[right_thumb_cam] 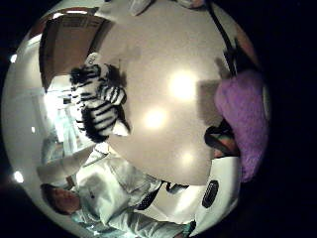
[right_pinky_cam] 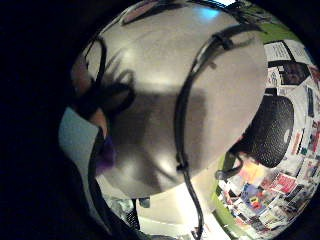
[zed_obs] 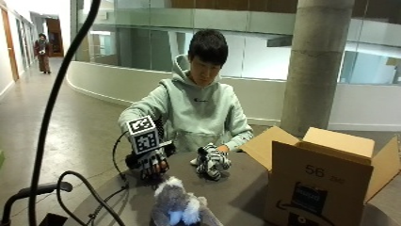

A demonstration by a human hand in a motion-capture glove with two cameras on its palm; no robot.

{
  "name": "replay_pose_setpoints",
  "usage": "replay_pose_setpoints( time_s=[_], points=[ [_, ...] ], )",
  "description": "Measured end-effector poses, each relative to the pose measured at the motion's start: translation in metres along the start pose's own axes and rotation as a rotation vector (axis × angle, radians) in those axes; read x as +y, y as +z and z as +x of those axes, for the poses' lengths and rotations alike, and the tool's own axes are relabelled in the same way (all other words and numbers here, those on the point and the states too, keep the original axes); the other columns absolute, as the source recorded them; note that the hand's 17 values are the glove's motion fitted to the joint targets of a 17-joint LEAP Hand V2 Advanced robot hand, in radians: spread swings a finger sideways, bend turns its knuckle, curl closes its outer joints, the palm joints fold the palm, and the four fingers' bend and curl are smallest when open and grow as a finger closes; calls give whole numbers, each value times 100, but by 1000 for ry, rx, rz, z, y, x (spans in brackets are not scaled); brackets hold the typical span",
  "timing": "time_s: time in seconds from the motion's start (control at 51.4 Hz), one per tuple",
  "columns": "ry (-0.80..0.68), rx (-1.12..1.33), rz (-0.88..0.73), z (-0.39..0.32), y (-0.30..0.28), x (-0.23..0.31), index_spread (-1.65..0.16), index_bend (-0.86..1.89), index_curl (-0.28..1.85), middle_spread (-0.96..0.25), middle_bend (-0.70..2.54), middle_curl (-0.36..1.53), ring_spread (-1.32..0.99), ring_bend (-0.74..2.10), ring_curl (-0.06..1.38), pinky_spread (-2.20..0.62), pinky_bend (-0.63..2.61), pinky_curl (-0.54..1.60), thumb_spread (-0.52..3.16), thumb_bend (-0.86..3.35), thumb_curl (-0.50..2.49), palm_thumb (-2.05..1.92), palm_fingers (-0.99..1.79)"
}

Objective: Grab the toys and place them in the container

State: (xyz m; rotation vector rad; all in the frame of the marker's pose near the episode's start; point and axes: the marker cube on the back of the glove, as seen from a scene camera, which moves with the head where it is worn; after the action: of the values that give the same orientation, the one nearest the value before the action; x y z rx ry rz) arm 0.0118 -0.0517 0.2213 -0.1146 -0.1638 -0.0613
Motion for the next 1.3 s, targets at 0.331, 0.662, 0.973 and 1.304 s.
replay_pose_setpoints(
  time_s=[0.331, 0.662, 0.973, 1.304],
  points=[
    [-212, -12, 62, -98, -139, -8, -32, 73, 44, -30, 77, 45, -43, 110, 58, -41, 100, 42, 84, 31, 76, 84, 94],
    [-285, 53, 264, -270, -272, -64, -32, 93, 69, -34, 96, 65, -46, 121, 70, -42, 113, 50, 58, 35, 94, 80, 76],
    [-353, -90, 382, -375, -280, -157, -30, 99, 91, -34, 103, 81, -46, 131, 77, -42, 125, 54, 40, 39, 108, 74, 64],
    [-341, -41, 233, -397, -230, -209, -29, 20, 65, -8, 25, 57, -15, 43, 54, -9, 116, 47, 92, 8, 83, 23, -63]
  ],
)
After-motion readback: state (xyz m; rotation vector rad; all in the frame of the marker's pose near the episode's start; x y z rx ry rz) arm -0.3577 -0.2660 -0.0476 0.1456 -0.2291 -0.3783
